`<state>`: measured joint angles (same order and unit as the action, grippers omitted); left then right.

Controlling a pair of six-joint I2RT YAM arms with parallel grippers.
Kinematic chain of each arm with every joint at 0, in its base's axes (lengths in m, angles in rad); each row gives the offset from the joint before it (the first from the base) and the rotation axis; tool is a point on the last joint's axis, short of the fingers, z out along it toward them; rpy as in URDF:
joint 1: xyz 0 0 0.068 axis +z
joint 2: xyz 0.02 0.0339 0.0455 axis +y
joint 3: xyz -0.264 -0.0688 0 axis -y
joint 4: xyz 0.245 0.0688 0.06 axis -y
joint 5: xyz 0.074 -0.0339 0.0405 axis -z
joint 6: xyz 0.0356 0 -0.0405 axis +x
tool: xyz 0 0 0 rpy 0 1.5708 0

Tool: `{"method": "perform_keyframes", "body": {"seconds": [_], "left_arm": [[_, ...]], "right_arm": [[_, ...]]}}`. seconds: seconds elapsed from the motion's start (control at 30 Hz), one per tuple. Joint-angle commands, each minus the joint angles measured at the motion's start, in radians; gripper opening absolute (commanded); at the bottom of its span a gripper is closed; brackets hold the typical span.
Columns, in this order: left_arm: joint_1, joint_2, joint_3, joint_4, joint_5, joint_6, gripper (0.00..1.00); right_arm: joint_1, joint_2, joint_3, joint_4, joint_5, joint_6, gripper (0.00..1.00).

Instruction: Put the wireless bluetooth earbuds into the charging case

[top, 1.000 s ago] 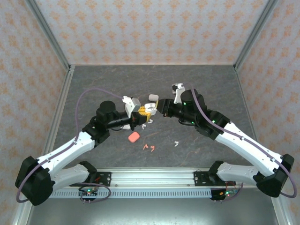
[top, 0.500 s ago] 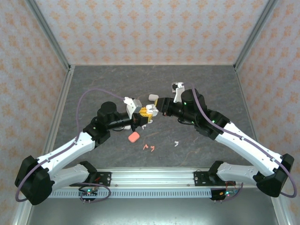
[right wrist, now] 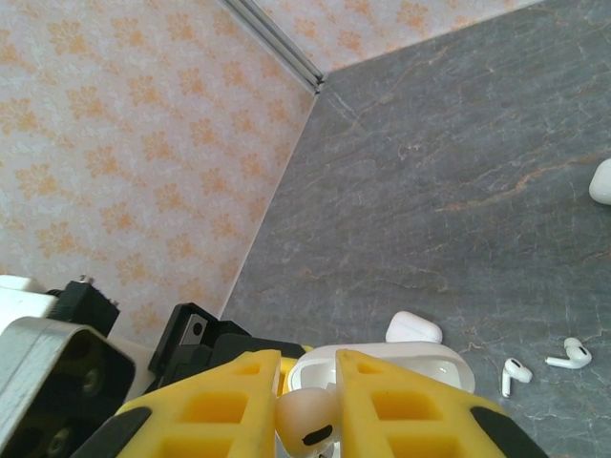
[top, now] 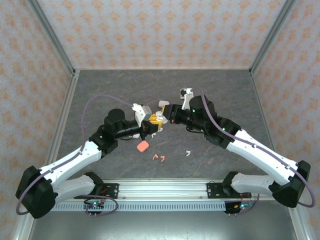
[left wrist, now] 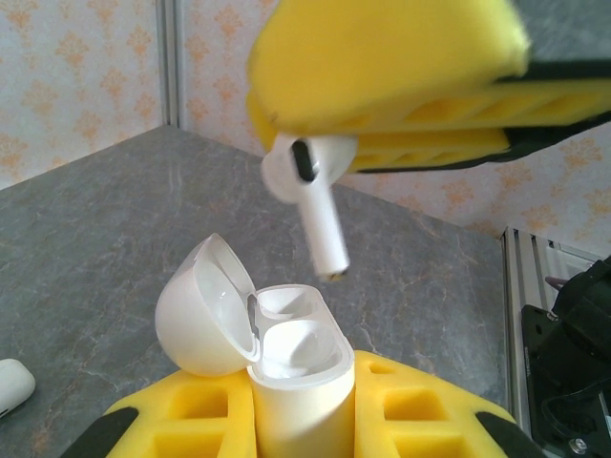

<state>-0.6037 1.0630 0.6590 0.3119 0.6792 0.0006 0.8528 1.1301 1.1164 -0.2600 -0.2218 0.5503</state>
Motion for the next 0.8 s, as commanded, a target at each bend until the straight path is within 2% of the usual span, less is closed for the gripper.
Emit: {"method": "perform_keyframes", "body": {"seconds": [0.0, 0.77], "left_arm": [[-0.010, -0.015, 0.023, 0.049, -0.020, 0.015, 0.00], [-0.013, -0.018, 0.022, 0.047, -0.050, 0.010, 0.00]], "right_arm": [[0.013, 0.007, -0.003, 0.010, 0.041, 0.007, 0.20], [0.038, 0.044, -0.006, -0.049, 0.065, -0.002, 0.20]]}}
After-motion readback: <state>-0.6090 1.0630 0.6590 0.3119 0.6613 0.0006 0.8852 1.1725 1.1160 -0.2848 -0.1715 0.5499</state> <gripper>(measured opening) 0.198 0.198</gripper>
